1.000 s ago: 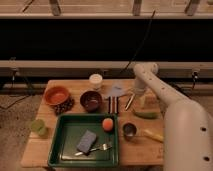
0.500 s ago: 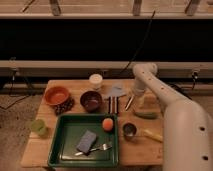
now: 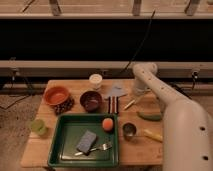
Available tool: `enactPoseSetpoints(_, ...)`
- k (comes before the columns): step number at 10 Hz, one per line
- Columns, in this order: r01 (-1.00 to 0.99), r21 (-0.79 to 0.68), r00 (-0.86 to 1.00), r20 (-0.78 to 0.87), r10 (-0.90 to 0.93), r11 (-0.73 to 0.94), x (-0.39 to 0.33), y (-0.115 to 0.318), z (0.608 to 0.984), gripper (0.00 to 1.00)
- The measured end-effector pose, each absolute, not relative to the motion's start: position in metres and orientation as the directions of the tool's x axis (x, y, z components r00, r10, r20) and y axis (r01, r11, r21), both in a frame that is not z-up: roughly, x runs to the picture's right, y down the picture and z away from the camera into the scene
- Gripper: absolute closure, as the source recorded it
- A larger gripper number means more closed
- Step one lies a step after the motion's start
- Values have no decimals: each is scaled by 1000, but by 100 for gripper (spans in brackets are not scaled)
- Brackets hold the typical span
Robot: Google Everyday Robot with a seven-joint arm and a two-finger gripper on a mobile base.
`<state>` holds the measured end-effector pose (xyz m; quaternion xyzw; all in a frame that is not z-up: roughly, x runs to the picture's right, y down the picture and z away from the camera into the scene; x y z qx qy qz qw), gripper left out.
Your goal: Wipe purple bowl with brush
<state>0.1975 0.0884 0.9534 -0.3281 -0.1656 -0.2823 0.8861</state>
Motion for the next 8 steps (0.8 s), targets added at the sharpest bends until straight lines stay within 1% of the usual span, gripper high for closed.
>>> enactPoseSetpoints(2,614,-470,779,489,-392,634,194,86,945,100)
enactPoseSetpoints(6,665,-405,735,502,-456,627,184,71,904,100)
enactPoseSetpoints(7,674,-397,727,505,-464,623,182,70,900,100)
enactPoseSetpoints(8,708,-369,695,514,-502,602,175,64,882,100)
